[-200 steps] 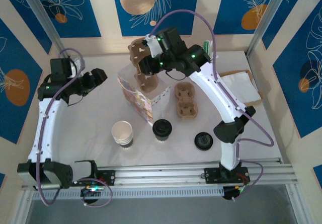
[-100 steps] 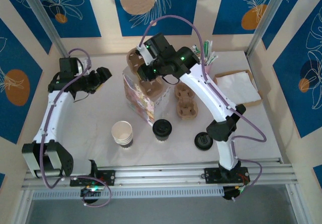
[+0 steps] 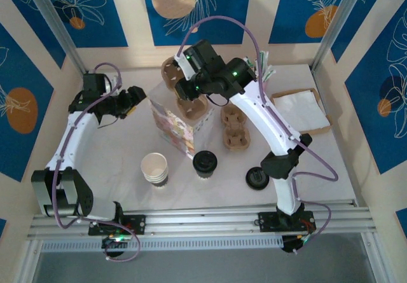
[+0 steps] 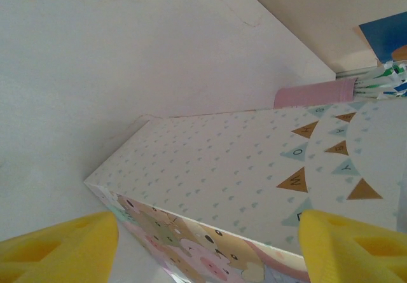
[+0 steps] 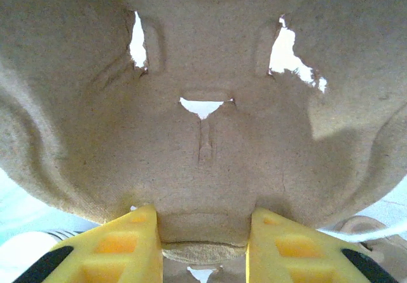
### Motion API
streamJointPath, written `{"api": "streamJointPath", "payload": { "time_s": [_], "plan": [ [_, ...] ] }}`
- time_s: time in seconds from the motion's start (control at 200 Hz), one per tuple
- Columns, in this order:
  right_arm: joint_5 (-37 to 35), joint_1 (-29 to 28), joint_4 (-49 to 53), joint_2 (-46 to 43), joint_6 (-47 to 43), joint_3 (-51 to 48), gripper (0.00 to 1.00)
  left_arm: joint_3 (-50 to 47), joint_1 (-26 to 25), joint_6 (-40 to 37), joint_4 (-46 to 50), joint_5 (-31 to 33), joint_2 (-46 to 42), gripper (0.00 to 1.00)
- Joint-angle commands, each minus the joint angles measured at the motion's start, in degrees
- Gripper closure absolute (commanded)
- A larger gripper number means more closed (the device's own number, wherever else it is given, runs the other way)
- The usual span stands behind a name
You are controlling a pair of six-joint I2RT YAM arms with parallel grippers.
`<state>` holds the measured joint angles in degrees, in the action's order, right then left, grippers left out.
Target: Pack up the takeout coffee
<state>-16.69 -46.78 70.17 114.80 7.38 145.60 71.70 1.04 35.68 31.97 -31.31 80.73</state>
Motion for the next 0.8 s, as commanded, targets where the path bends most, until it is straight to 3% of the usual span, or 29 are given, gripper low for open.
{"api": "streamJointPath", "payload": {
  "time_s": [0.0, 0.395, 0.795],
  "plan": [
    [1.4, 0.6, -0.9, -0.2, 1.6, 1.5, 0.67, -0.2, -0.4, -0.3, -0.2, -0.3, -3.2, 0.25],
    [0.4, 1.1, -3.5, 1.2, 0.7, -0.8, 0.67, 0.2, -0.2, -1.6, 2.5, 1.6, -6.0, 0.24],
    [-1.6, -2.2, 4.1, 3.7, -1.9, 1.0, 0.68, 0.7, -0.2, -1.4, 1.4, 1.1, -4.1, 0.24]
  ]
}}
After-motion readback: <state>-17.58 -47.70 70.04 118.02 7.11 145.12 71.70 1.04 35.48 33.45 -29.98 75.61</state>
